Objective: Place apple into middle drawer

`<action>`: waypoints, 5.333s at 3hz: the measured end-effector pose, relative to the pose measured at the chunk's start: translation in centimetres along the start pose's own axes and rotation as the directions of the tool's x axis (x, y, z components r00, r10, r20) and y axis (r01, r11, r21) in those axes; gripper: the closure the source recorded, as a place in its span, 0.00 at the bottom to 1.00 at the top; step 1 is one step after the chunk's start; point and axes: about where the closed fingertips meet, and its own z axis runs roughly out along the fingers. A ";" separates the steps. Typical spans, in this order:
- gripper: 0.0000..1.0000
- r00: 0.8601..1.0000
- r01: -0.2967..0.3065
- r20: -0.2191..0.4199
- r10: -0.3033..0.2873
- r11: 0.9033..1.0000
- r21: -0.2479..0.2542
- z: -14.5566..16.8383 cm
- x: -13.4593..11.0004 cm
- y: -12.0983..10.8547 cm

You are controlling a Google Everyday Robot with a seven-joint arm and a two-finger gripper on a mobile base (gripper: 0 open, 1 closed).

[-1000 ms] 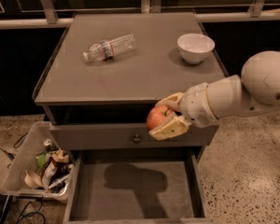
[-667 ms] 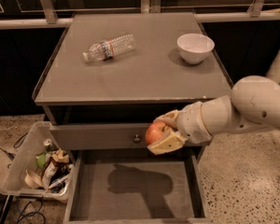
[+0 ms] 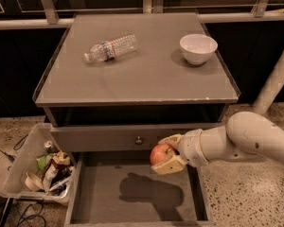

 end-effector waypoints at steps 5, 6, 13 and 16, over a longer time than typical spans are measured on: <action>1.00 0.996 -0.087 0.040 0.083 0.990 0.108 6.3 8.3 -3.2; 1.00 0.989 -0.148 0.041 0.144 0.984 0.100 9.2 11.0 -5.0; 1.00 0.997 -0.056 0.065 0.048 0.990 0.127 20.7 20.7 -5.3; 0.58 0.997 -0.053 0.059 0.045 0.989 0.137 21.5 21.4 -5.3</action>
Offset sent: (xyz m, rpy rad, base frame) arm 0.0058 -0.0343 -0.0941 0.0105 -0.1695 -0.1521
